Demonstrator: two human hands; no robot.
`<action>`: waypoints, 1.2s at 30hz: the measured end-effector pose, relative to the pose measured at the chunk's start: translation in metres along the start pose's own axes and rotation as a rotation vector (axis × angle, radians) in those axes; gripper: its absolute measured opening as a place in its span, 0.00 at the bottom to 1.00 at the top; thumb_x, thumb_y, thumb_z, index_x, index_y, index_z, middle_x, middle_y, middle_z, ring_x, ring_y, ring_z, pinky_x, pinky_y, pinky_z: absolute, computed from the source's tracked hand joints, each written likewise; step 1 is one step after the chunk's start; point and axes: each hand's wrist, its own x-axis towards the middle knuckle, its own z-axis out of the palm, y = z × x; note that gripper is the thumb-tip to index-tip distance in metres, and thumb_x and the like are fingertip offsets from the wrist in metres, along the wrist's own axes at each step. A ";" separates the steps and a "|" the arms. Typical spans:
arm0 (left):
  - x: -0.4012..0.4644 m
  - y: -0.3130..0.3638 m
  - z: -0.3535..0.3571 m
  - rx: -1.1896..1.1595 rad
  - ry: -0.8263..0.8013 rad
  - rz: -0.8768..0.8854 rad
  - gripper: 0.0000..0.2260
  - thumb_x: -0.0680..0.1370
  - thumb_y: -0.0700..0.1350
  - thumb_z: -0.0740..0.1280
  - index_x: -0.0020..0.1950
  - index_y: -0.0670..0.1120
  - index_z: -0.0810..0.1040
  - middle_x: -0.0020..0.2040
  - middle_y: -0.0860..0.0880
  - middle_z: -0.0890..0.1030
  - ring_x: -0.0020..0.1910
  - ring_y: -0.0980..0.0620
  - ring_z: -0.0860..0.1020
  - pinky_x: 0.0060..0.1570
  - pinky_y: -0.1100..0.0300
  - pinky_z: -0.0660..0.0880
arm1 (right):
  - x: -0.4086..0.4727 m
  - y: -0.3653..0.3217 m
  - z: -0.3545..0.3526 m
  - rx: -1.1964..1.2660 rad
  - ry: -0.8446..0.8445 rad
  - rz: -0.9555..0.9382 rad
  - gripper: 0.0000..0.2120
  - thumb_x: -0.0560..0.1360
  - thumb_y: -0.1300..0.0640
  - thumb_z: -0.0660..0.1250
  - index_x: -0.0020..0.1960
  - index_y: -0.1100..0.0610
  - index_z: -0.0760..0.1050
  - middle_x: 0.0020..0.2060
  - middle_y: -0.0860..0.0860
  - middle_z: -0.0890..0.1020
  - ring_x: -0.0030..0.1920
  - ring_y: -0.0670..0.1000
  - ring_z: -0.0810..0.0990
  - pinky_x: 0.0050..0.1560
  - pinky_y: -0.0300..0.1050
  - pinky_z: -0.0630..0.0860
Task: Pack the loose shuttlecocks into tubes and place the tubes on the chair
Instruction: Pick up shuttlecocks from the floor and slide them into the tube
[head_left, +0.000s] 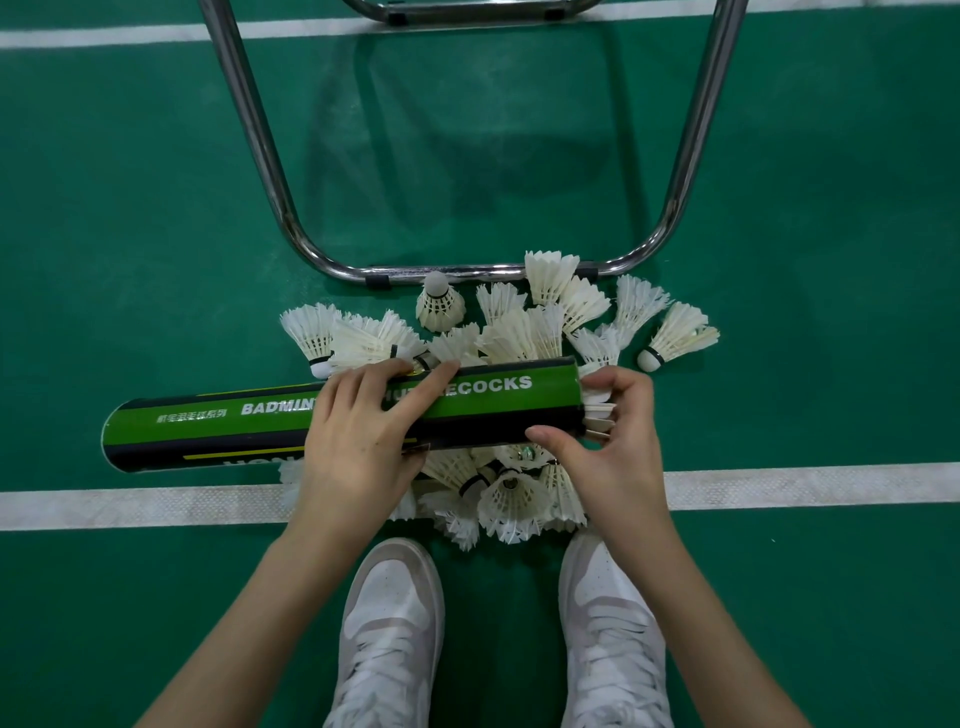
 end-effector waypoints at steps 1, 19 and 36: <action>0.000 0.000 0.000 0.001 -0.003 -0.001 0.38 0.61 0.40 0.78 0.69 0.53 0.70 0.56 0.42 0.76 0.53 0.40 0.73 0.57 0.45 0.67 | 0.000 -0.001 0.000 0.008 -0.001 0.008 0.26 0.65 0.61 0.76 0.49 0.41 0.64 0.49 0.39 0.73 0.52 0.46 0.76 0.57 0.45 0.73; 0.001 0.004 -0.006 0.009 0.005 0.013 0.39 0.62 0.41 0.78 0.70 0.54 0.68 0.56 0.42 0.75 0.53 0.41 0.73 0.57 0.47 0.65 | 0.003 0.001 -0.005 0.220 -0.155 0.093 0.26 0.72 0.70 0.68 0.51 0.43 0.61 0.40 0.48 0.85 0.45 0.47 0.83 0.53 0.46 0.77; -0.004 0.001 -0.005 0.003 -0.008 0.005 0.41 0.61 0.42 0.79 0.70 0.56 0.66 0.56 0.43 0.75 0.53 0.40 0.74 0.56 0.45 0.67 | 0.001 -0.001 -0.007 0.181 -0.167 0.052 0.37 0.69 0.68 0.72 0.60 0.35 0.59 0.44 0.52 0.84 0.49 0.50 0.81 0.61 0.53 0.74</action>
